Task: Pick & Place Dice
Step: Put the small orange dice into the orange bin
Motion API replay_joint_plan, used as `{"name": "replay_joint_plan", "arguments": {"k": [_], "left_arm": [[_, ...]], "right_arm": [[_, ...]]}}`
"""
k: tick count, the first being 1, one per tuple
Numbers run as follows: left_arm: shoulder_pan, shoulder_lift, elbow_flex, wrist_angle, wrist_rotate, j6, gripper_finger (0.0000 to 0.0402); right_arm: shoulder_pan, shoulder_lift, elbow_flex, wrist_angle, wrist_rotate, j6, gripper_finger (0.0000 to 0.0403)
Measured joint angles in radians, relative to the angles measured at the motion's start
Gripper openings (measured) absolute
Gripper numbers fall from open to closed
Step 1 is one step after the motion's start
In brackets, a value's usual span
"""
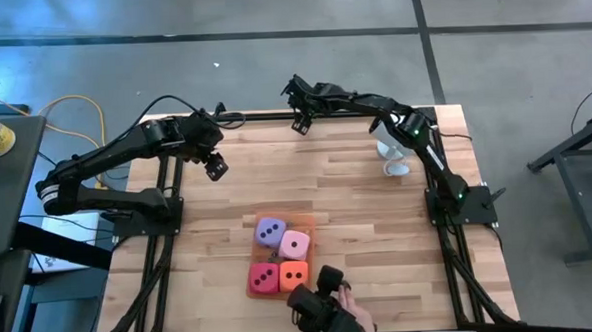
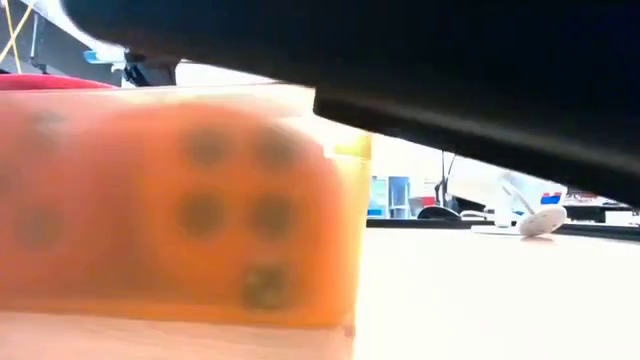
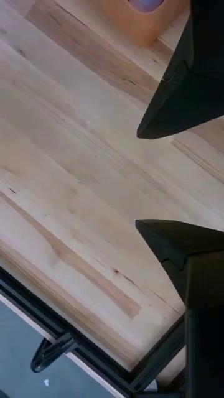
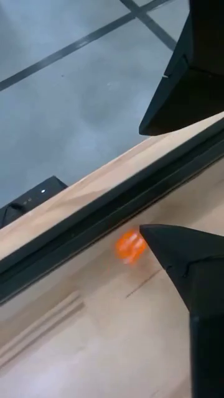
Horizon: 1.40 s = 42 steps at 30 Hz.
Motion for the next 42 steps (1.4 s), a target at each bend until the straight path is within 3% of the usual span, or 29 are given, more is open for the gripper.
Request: {"name": "replay_joint_plan", "arguments": {"k": [9, 16, 22, 24, 28, 30, 37, 42], "left_arm": [[0.0, 0.0, 0.0, 0.0, -0.001, 0.02, 0.0214], [0.0, 0.0, -0.029, 0.001, -0.004, 0.027, 0.0214], [0.0, 0.001, -0.043, 0.033, -0.004, 0.044, 0.0214], [0.0, 0.0, -0.043, 0.044, -0.003, 0.067, 0.0214], [0.0, 0.0, -0.043, 0.054, -0.003, 0.075, 0.0214], [0.0, 0.0, -0.043, 0.054, -0.003, 0.075, 0.0214], [0.0, 0.0, -0.045, 0.072, 0.052, 0.083, 0.0214], [0.0, 0.003, -0.102, 0.242, 0.101, 0.124, 0.0214]], "right_arm": [[0.003, 0.0, -0.001, -0.02, 0.01, 0.025, 0.0235], [0.02, -0.011, 0.0, 0.014, 0.052, -0.072, 0.0235], [0.024, -0.066, -0.001, -0.06, 0.057, -0.075, 0.0235], [0.024, -0.095, -0.001, -0.094, -0.006, -0.056, 0.0235], [0.025, -0.121, -0.001, -0.105, -0.404, -0.092, 0.0235], [0.027, -0.12, -0.001, -0.084, -0.508, -0.114, 0.0235], [0.015, -0.101, -0.002, -0.06, -0.571, -0.115, 0.0235], [0.033, -0.102, -0.001, -0.081, -0.546, -0.11, 0.0235]]}}
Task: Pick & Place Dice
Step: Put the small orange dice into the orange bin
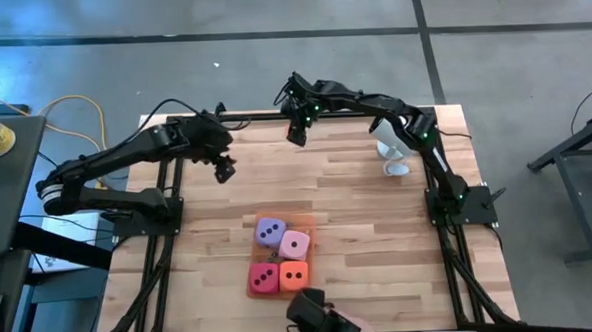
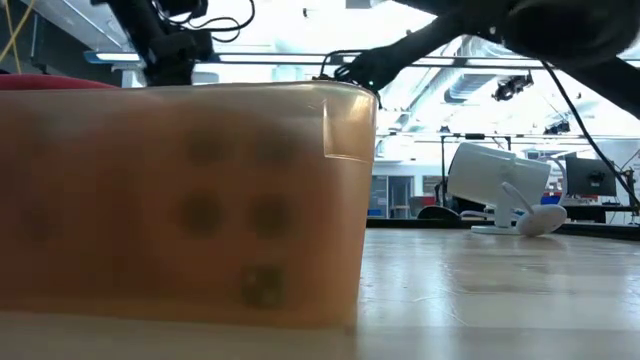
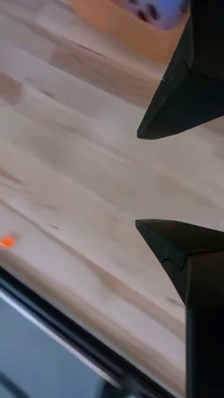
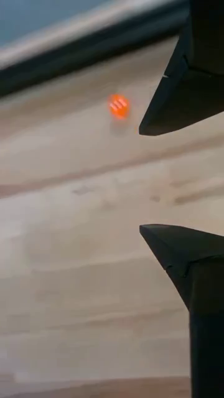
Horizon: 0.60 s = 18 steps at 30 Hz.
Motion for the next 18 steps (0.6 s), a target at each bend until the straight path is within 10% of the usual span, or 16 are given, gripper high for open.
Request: {"name": "replay_joint_plan", "arguments": {"k": [9, 18], "left_arm": [[0.047, 0.157, -0.215, 0.618, 0.049, 0.189, 0.0214], [0.197, 0.535, -0.244, 1.158, 0.427, 0.282, 0.0214]], "right_arm": [[0.014, -0.033, -0.001, -0.301, 0.092, 0.053, 0.0235], [0.035, -0.172, -0.087, -0.434, 0.088, 0.221, 0.0235]]}}
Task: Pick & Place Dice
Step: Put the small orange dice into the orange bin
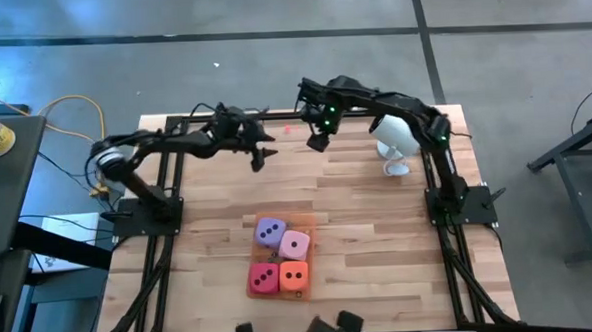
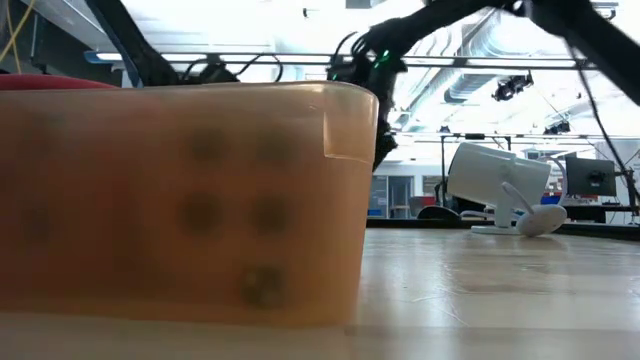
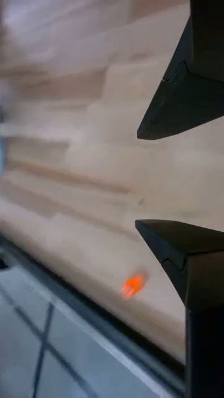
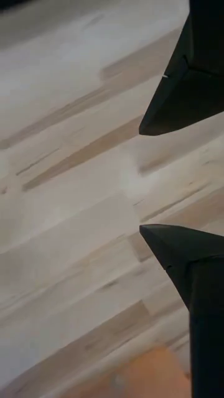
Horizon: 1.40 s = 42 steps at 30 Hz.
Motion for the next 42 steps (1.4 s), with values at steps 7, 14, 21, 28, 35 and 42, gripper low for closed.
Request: {"name": "replay_joint_plan", "arguments": {"k": [7, 14, 21, 28, 35, 42], "left_arm": [[0.094, 0.148, 0.001, 0.243, 0.184, -0.032, 0.0214], [0.12, 0.215, 0.001, 0.355, 0.141, -0.122, 0.0214], [0.082, 0.216, 0.002, 0.401, 0.047, -0.139, 0.0214], [0.061, 0.216, 0.002, 0.404, -0.045, -0.145, 0.0214], [0.031, 0.274, 0.048, 0.434, -0.016, -0.206, 0.0214], [0.016, 0.359, 0.119, 0.42, -0.156, -0.305, 0.0214]], "right_arm": [[0.084, -0.336, -0.309, 0.151, 0.222, 0.142, 0.0235], [0.175, -0.657, -0.691, 0.434, 0.235, 0.276, 0.0235], [0.203, -0.819, -0.914, 0.61, 0.235, 0.33, 0.0235], [0.203, -0.838, -0.947, 0.644, 0.239, 0.301, 0.0235], [0.21, -0.839, -0.947, 0.648, 0.238, 0.28, 0.0235], [0.232, -0.839, -0.947, 0.648, 0.238, 0.272, 0.0235]]}}
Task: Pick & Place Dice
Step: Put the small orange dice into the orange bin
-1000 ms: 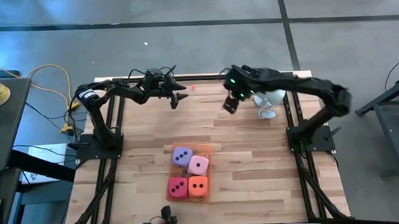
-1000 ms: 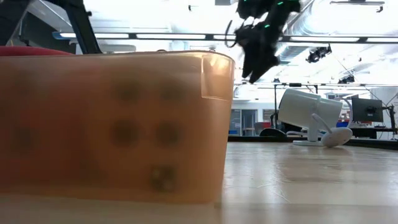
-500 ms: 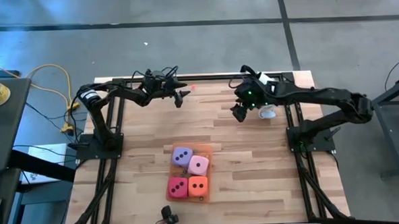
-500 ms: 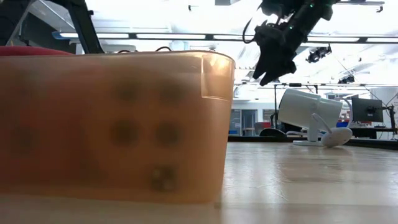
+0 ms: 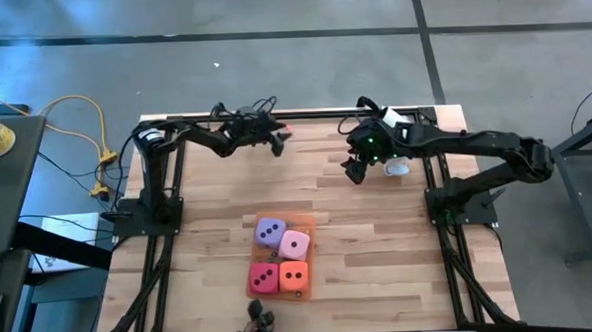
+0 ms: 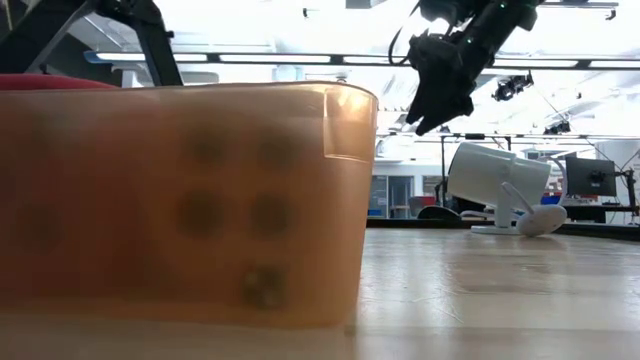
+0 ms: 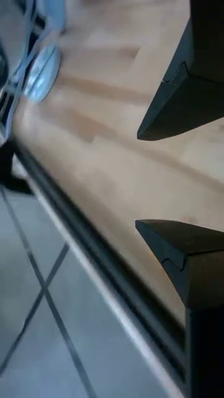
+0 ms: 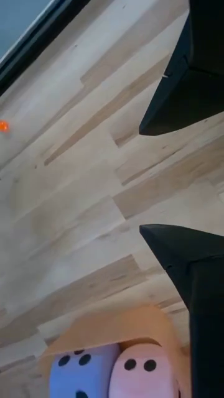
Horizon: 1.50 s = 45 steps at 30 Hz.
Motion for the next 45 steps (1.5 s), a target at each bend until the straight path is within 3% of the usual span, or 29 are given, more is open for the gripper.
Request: {"name": "replay_joint_plan", "arguments": {"k": [6, 9, 16, 20, 30, 45], "left_arm": [[0.014, -0.001, 0.025, -0.052, -0.054, -0.053, 0.0214], [0.008, -0.001, 0.077, -0.178, -0.182, -0.136, 0.0214], [-0.035, -0.001, 0.236, -0.483, -0.287, -0.166, 0.0214], [-0.038, 0.002, 0.287, -0.522, -0.201, -0.211, 0.0214], [-0.034, 0.115, 0.367, -0.626, -0.241, -0.285, 0.0214], [-0.044, 0.118, 0.383, -0.659, -0.263, -0.288, 0.0214]], "right_arm": [[0.02, 0.0, 0.0, 0.0, -0.001, -0.026, 0.0235], [0.019, 0.0, 0.0, 0.0, -0.001, -0.044, 0.0235], [0.015, 0.0, 0.0, 0.001, 0.0, -0.054, 0.0235], [0.015, 0.0, 0.0, 0.001, 0.0, -0.056, 0.0235], [0.016, 0.001, 0.0, 0.0, -0.006, -0.057, 0.0235], [0.016, 0.001, 0.0, -0.008, -0.005, -0.071, 0.0235]]}}
